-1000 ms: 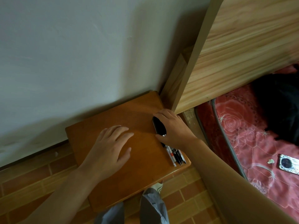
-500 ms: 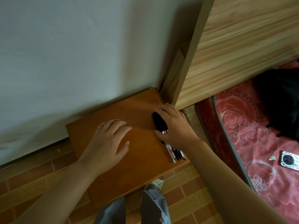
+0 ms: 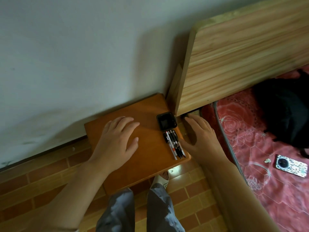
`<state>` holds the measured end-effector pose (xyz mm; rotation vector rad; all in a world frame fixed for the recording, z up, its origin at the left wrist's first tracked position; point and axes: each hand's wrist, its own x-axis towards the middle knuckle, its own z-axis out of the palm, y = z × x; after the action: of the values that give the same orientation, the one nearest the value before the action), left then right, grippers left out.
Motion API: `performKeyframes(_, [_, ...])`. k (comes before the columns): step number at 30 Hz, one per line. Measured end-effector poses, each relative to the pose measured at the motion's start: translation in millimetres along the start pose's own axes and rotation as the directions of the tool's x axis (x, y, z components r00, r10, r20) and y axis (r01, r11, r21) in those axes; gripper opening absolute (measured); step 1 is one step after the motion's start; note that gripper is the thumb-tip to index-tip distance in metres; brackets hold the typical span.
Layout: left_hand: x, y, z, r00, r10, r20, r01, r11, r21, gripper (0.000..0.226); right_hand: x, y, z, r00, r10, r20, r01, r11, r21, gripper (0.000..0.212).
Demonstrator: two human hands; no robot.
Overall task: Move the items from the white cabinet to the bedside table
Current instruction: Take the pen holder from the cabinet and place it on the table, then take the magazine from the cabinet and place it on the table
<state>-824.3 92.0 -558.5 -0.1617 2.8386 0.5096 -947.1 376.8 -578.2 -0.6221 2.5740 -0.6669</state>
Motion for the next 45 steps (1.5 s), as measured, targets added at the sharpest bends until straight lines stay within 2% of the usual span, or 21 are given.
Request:
performKeyframes(3, [-17.0, 22.7, -25.0, 0.999, -0.038, -0.034, 0.038, 0.999, 0.002, 0.05, -20.3, -17.0, -23.7, 0.999, -0.031, -0.012, 0.031, 0.999, -0.013, 0.074])
performKeyframes(13, [-117.2, 87.7, -116.5, 0.971, -0.214, -0.106, 0.214, 0.977, -0.015, 0.054, -91.0, -100.0, -98.2, 0.994, -0.071, 0.084, 0.079, 0.992, -0.097, 0.074])
performKeyframes(20, [-193.8, 88.7, -174.0, 0.939, -0.267, -0.216, 0.28, 0.959, 0.034, 0.059, -117.8, -172.0, -141.0, 0.982, -0.187, -0.011, 0.183, 0.971, -0.155, 0.071])
performKeyframes(26, [-283.6, 65.7, -208.1, 0.865, -0.38, -0.326, 0.399, 0.917, -0.011, 0.06, -152.0, -257.5, -139.0, 0.943, -0.333, -0.009, 0.323, 0.919, -0.228, 0.069])
performKeyframes(32, [-418.0, 38.9, -212.1, 0.753, -0.524, -0.399, 0.544, 0.836, -0.071, 0.061, -222.0, -346.7, -100.4, 0.889, -0.453, 0.067, 0.455, 0.855, -0.249, 0.07])
performKeyframes(37, [-553.5, 23.1, -201.5, 0.62, -0.641, -0.453, 0.662, 0.737, -0.135, 0.06, -298.0, -423.9, -57.0, 0.797, -0.586, 0.142, 0.602, 0.758, -0.251, 0.069])
performKeyframes(45, [-778.0, 17.3, -193.6, 0.251, -0.821, -0.513, 0.848, 0.442, -0.292, 0.07, -426.7, -568.9, 31.6, 0.535, -0.794, 0.287, 0.845, 0.499, -0.195, 0.069])
